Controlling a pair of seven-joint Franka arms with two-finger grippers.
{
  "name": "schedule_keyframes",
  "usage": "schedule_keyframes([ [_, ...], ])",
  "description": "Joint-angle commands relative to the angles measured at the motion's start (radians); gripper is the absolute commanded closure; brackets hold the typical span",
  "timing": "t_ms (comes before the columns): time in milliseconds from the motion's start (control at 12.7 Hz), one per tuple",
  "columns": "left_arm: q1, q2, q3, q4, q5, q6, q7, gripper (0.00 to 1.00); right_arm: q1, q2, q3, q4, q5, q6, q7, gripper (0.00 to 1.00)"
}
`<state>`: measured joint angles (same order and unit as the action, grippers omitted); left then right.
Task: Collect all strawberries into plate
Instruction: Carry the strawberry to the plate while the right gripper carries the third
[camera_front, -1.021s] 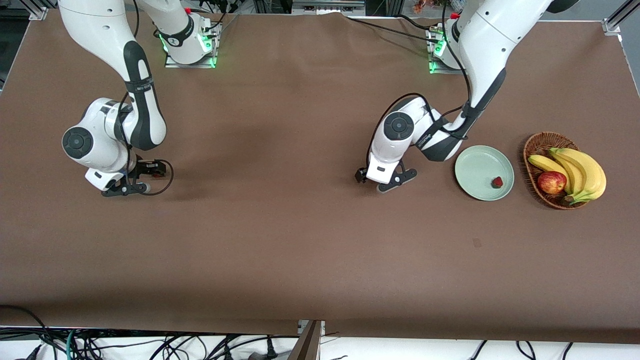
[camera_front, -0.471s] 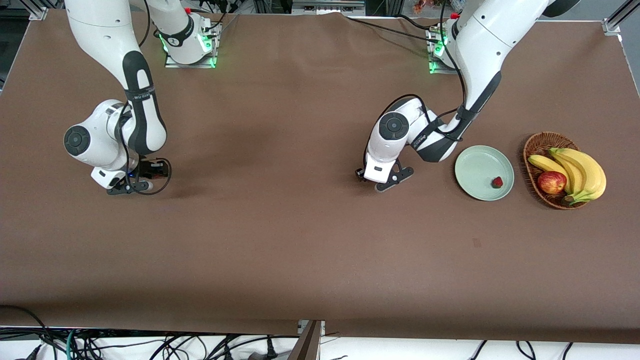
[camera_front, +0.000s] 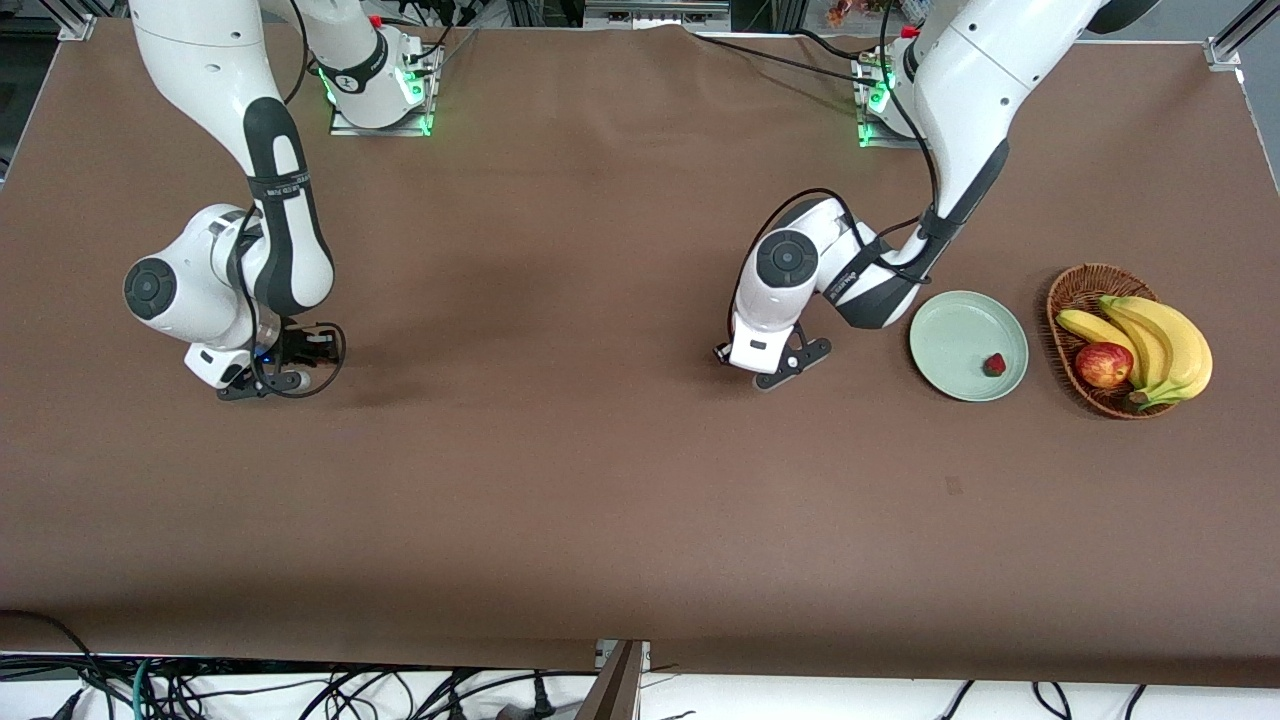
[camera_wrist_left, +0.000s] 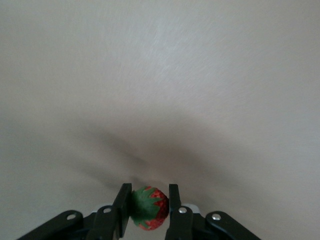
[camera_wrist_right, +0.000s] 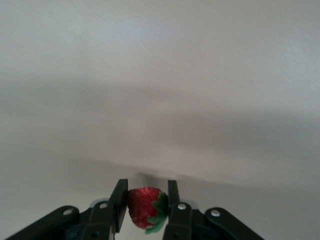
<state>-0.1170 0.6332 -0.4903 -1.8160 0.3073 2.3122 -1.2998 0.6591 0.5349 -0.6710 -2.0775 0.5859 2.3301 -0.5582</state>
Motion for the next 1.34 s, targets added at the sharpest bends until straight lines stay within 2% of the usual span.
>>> schedule_keyframes([
  [0, 0.032, -0.096, 0.037, 0.073, -0.185, -0.17, 0.245, 0.95, 0.077, -0.013, -0.001, 0.121, 0.011, -0.116, 0.189, 0.9],
  [157, 0.037, -0.167, 0.131, 0.064, -0.288, -0.265, 0.431, 0.95, 0.153, 0.002, 0.007, 0.219, 0.012, -0.159, 0.385, 0.89],
  [236, 0.037, -0.193, 0.189, 0.063, -0.33, -0.319, 0.542, 0.95, 0.192, 0.019, 0.034, 0.275, 0.02, -0.163, 0.502, 0.89],
  [393, 0.037, -0.24, 0.315, 0.038, -0.358, -0.387, 0.757, 0.95, 0.215, 0.071, 0.137, 0.415, 0.023, -0.163, 0.778, 0.87],
  [629, 0.039, -0.28, 0.488, -0.057, -0.361, -0.378, 1.089, 0.94, 0.218, 0.181, 0.296, 0.603, 0.014, -0.146, 1.158, 0.84],
  [786, 0.042, -0.28, 0.574, -0.13, -0.363, -0.294, 1.261, 0.94, 0.273, 0.262, 0.336, 0.686, 0.012, -0.051, 1.349, 0.82],
  [1021, 0.046, -0.277, 0.621, -0.294, -0.39, -0.037, 1.384, 0.94, 0.416, 0.397, 0.343, 0.75, 0.012, 0.196, 1.628, 0.8],
  [1100, 0.046, -0.27, 0.621, -0.328, -0.39, 0.033, 1.387, 0.94, 0.445, 0.428, 0.343, 0.773, 0.012, 0.245, 1.693, 0.73],
  [1179, 0.046, -0.264, 0.621, -0.339, -0.39, 0.062, 1.389, 0.94, 0.465, 0.448, 0.343, 0.792, 0.012, 0.27, 1.75, 0.57],
  [1257, 0.046, -0.261, 0.621, -0.338, -0.392, 0.062, 1.389, 0.89, 0.479, 0.461, 0.343, 0.807, 0.012, 0.3, 1.811, 0.32],
])
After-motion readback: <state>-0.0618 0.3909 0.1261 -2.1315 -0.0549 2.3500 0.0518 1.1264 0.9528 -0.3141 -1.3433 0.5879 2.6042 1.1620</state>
